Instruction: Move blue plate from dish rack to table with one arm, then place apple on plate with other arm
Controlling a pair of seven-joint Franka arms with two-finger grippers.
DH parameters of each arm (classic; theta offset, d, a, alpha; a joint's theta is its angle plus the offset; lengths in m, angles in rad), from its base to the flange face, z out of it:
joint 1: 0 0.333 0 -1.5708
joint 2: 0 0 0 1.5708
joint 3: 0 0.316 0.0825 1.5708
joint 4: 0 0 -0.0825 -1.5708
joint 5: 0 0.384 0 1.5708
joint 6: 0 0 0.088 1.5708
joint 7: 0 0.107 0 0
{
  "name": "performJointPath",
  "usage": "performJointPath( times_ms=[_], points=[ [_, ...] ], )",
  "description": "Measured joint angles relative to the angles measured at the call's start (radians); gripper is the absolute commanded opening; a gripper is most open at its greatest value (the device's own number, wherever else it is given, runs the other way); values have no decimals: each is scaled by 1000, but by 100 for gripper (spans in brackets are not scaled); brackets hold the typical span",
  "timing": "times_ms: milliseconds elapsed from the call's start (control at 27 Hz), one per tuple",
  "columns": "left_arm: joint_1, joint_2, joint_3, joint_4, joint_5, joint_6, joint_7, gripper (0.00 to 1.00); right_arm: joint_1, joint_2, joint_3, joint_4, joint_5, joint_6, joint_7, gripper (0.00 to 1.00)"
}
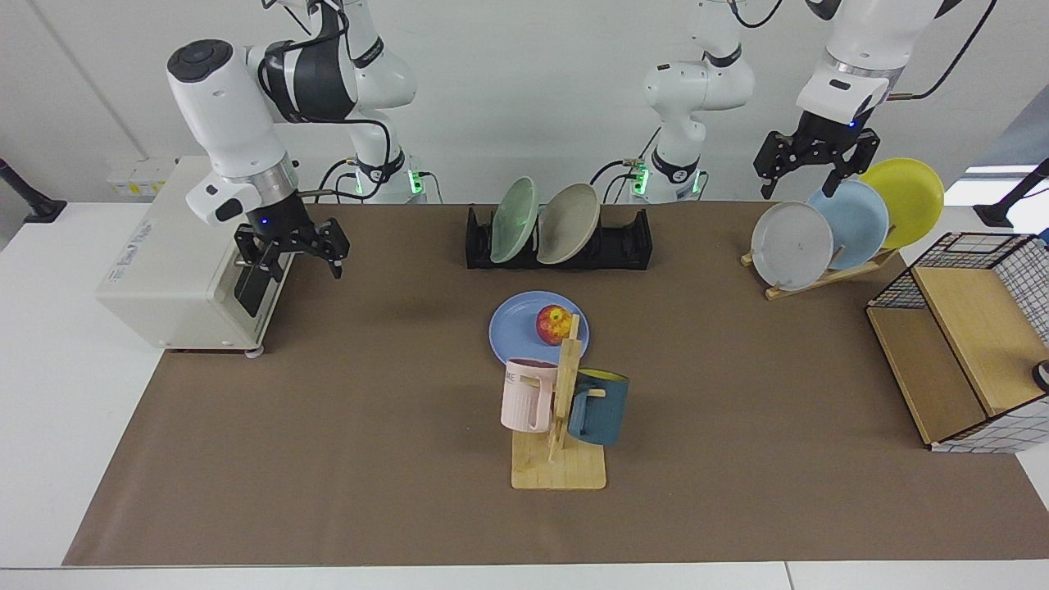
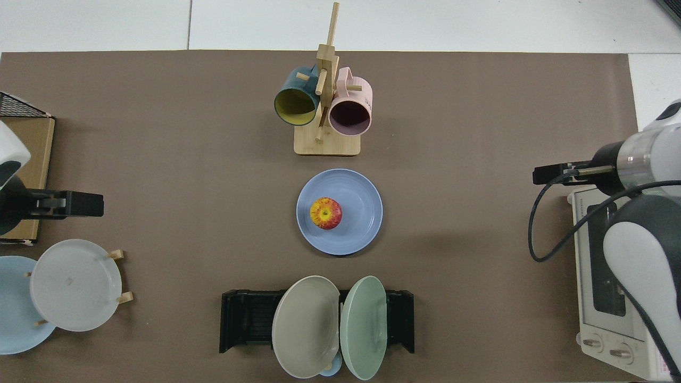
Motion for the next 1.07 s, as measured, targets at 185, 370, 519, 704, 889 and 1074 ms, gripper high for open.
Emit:
performJointPath(
  times_ms=[185,370,519,704,889,1074],
  points=[
    [0,0,0,0,0,0,0,100,-10,-2,0,75,1,-119,0,100],
    [0,0,0,0,0,0,0,100,-15,-2,0,110,7,-161,54,100],
    [0,0,0,0,0,0,0,100,-15,3,4,113,6,-161,88,100],
    [0,0,0,0,0,0,0,100,-15,11,4,113,6,-166,99,100],
    [0,0,0,0,0,0,0,100,-14,13,7,115,-31,-166,99,100],
    [0,0,0,0,0,0,0,100,-14,14,13,119,-64,-164,99,100]
  ],
)
